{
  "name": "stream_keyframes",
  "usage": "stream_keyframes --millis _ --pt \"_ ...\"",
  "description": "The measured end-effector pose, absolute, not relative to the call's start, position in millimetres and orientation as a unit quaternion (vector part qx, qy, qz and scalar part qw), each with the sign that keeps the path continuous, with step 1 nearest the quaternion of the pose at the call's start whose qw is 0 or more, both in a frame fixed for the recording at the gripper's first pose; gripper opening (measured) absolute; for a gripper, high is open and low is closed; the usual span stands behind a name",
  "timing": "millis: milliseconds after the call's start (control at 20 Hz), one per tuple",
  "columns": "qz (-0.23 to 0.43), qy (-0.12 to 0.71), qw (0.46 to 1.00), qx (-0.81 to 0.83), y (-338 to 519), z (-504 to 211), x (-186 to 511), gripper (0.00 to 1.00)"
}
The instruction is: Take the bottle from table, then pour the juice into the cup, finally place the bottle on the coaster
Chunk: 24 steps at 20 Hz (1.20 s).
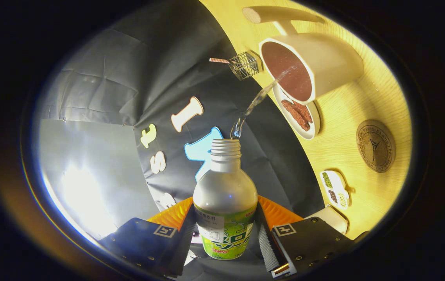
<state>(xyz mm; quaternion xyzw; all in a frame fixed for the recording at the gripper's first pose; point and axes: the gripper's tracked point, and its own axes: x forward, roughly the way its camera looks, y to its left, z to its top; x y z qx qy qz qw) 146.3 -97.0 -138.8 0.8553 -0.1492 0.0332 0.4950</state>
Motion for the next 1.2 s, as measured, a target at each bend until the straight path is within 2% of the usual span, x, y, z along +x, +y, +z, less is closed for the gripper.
stream_keyframes --millis 350,1200 --pt "0.026 -0.166 0.473 0.865 -108.3 -135.6 145.7 0.75" --pt "0.021 -0.173 0.463 0.869 -121.6 -143.6 145.8 0.75"
